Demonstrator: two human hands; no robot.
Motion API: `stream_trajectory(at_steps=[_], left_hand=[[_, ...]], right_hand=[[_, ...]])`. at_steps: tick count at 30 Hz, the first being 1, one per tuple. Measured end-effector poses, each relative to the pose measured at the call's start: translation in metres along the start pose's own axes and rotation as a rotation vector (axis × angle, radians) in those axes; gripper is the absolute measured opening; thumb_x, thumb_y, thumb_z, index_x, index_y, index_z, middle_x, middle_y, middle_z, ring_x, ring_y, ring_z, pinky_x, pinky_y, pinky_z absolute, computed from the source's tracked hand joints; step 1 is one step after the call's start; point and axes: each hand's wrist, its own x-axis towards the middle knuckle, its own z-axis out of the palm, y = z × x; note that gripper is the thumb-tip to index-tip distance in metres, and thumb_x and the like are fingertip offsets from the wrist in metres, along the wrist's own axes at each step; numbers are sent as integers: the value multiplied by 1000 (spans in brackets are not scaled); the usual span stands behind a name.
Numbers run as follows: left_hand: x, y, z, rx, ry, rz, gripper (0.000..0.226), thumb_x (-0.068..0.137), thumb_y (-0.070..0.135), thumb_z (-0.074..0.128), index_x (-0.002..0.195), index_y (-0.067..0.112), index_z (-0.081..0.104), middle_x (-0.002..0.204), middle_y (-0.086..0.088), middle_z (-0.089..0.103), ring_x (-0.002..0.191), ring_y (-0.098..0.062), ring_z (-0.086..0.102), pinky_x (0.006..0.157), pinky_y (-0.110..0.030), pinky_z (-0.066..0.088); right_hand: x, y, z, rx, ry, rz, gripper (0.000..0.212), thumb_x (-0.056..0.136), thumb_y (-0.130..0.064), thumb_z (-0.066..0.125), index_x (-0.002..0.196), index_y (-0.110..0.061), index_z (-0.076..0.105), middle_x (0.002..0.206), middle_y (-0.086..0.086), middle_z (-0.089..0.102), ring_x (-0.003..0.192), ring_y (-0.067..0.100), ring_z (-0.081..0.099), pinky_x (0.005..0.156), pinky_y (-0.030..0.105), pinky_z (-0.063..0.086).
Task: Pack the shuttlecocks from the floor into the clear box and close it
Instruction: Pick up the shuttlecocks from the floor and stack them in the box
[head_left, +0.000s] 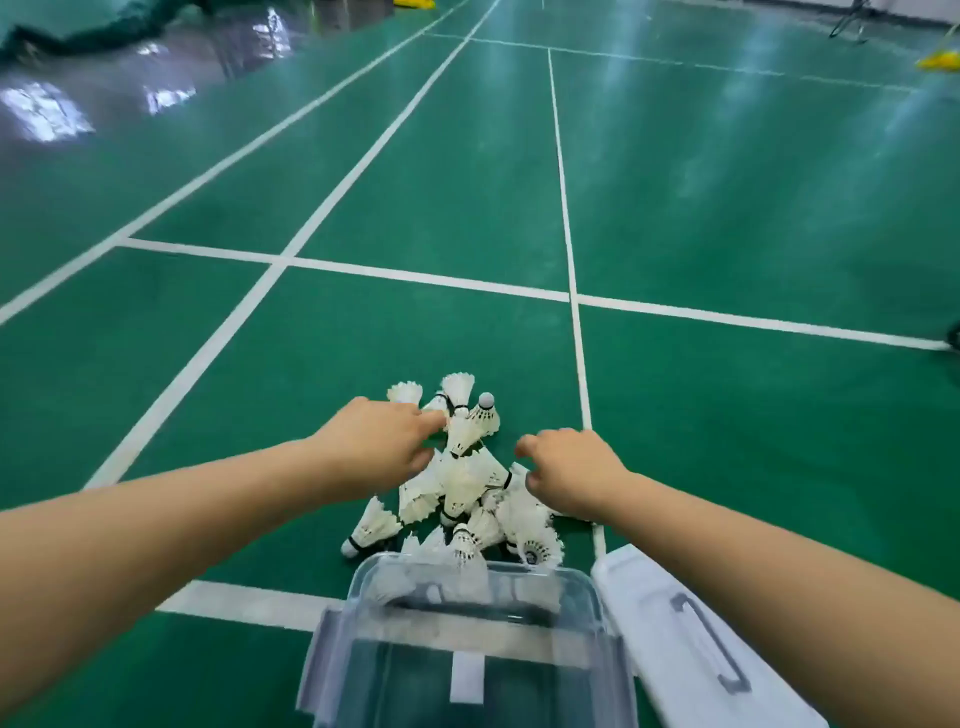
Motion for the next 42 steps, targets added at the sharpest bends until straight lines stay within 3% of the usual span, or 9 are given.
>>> stream_trajectory(at_steps=[5, 9, 14, 17, 25, 31, 35, 38, 42], left_hand=[[30, -25, 63, 5, -186, -91, 54, 90, 49, 42, 137, 28, 25, 121, -3, 53, 107, -25, 56, 82, -38, 47], [52, -36, 115, -29, -282, -126, 69, 85, 59, 43, 142, 32, 17, 126, -6, 48, 109, -26, 55, 82, -40, 50], [56, -30, 146, -176, -331, -181, 74, 82, 63, 45, 142, 31, 16, 130, -7, 43, 113, -29, 52, 86, -42, 49], [52, -32, 147, -211, -324, -161, 74, 81, 62, 47, 142, 32, 17, 133, -6, 42, 115, -28, 51, 89, -43, 49], [39, -36, 134, -307, -262, -152, 79, 80, 63, 49, 143, 31, 15, 133, -5, 40, 115, -25, 49, 91, -42, 47], [28, -24, 109, -372, -147, -78, 91, 74, 61, 59, 144, 30, 11, 139, 0, 38, 119, -20, 47, 94, -39, 47], [7, -5, 87, -414, -22, 8, 96, 75, 54, 63, 146, 30, 3, 141, 1, 35, 108, -22, 55, 90, -38, 48], [-9, 6, 81, -434, 31, 32, 84, 81, 41, 62, 146, 29, 9, 137, -3, 40, 101, -28, 57, 84, -35, 47], [-28, 19, 83, -453, -27, 64, 68, 86, 27, 54, 144, 27, 19, 135, -3, 41, 105, -29, 55, 85, -36, 45]], right_hand=[[48, -15, 60, 89, -82, 10, 49, 87, -23, 50, 134, -21, 38, 133, 9, 42, 117, 33, 42, 88, 44, 45], [85, -22, 85, 141, -72, 40, 60, 82, -39, 64, 135, -27, 38, 143, 7, 30, 126, 35, 32, 92, 48, 44], [105, -38, 110, 163, -123, 52, 28, 83, -30, 64, 110, -20, 62, 126, 10, 40, 113, 36, 40, 79, 39, 47], [107, -46, 119, 77, -66, 35, 16, 88, -14, 56, 102, -14, 65, 113, 10, 43, 107, 34, 40, 63, 34, 38], [95, -44, 94, 157, 14, -26, 17, 89, -17, 58, 100, -6, 65, 108, 10, 46, 103, 31, 43, 68, 34, 36], [65, -46, 56, 390, 102, 9, 29, 85, -33, 64, 104, -11, 67, 111, 5, 48, 107, 24, 44, 88, 32, 39], [30, -58, 33, 668, 126, 67, 20, 81, -31, 69, 89, -12, 68, 96, -3, 43, 88, 16, 46, 78, 27, 36], [3, -70, 27, 804, 77, 89, 15, 81, -29, 71, 80, -19, 60, 90, -5, 44, 78, 16, 54, 80, 34, 50], [-26, -78, 33, 852, 41, 127, 17, 78, -25, 74, 81, -10, 66, 82, -6, 45, 61, 2, 49, 56, 4, 41]])
